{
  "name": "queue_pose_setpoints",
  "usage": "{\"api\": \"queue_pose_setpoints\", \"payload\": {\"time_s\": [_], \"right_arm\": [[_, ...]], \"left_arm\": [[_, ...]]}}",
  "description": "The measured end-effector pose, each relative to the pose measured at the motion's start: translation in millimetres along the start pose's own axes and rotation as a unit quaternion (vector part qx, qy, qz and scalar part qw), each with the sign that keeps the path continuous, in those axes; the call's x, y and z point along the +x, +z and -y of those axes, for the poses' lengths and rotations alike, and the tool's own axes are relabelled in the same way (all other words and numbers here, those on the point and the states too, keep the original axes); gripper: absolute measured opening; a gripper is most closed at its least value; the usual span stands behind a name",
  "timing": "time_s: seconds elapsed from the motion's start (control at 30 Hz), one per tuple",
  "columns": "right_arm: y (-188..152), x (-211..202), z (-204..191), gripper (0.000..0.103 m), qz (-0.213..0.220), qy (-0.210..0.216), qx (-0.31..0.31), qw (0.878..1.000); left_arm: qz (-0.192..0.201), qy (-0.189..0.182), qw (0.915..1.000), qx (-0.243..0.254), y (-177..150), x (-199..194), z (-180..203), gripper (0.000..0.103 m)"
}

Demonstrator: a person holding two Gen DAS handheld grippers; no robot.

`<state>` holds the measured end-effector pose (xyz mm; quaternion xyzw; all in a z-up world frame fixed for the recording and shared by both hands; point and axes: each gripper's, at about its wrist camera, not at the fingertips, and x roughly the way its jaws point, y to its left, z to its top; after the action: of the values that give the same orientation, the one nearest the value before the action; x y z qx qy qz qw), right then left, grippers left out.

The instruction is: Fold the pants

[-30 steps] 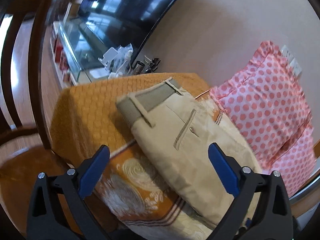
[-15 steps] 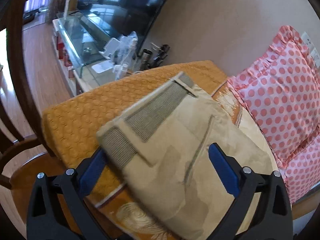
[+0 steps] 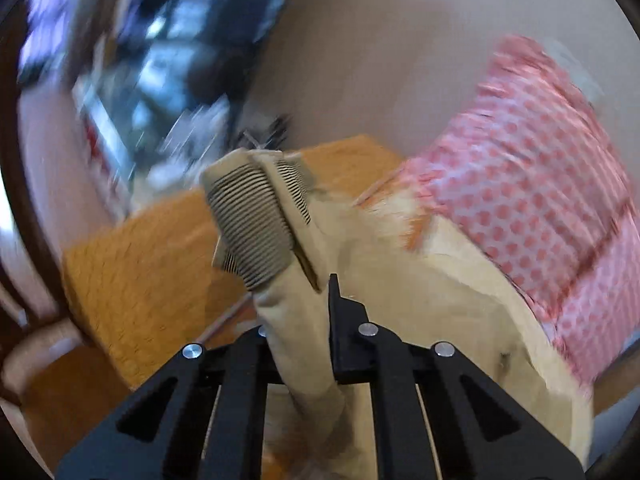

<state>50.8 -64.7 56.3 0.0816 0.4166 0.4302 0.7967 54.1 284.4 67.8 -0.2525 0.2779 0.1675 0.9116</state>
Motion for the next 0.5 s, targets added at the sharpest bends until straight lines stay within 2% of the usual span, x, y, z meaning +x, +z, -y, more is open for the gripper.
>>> {"api": "queue_pose_setpoints", "payload": {"time_s": [0.07,0.13,0.23,0.3,0.33,0.37,0.43,0.47,0.5], "right_arm": [[-4,-24,7,0.067,0.023,-0.007,0.010,1.000],[-10,-53,17,0.068,0.049,-0.032,0.022,0.998],[-21,-92,36,0.068,0.080,-0.080,0.048,0.992],[-31,-116,49,0.068,0.097,-0.111,0.072,0.986],[-37,-130,56,0.068,0.107,-0.130,0.086,0.982],[-42,-141,63,0.069,0.114,-0.145,0.097,0.978],[-54,-160,76,0.070,0.123,-0.176,0.120,0.969],[-60,-168,83,0.070,0.127,-0.187,0.132,0.965],[-65,-174,89,0.070,0.129,-0.197,0.143,0.961]], "left_arm": [[0.023,-0.024,0.9977,0.059,2,-18,46,0.007],[0.038,-0.058,0.9909,0.116,-2,-33,94,0.007],[0.056,-0.126,0.9699,0.200,-26,-56,175,0.007],[0.044,-0.191,0.9498,0.244,-55,-67,227,0.007],[0.035,-0.211,0.9429,0.256,-67,-68,243,0.007],[0.015,-0.238,0.9312,0.276,-89,-66,266,0.007],[-0.022,-0.266,0.9121,0.311,-128,-59,295,0.007],[-0.056,-0.274,0.8992,0.336,-157,-50,308,0.007],[-0.083,-0.276,0.8902,0.353,-178,-41,315,0.007]]}}
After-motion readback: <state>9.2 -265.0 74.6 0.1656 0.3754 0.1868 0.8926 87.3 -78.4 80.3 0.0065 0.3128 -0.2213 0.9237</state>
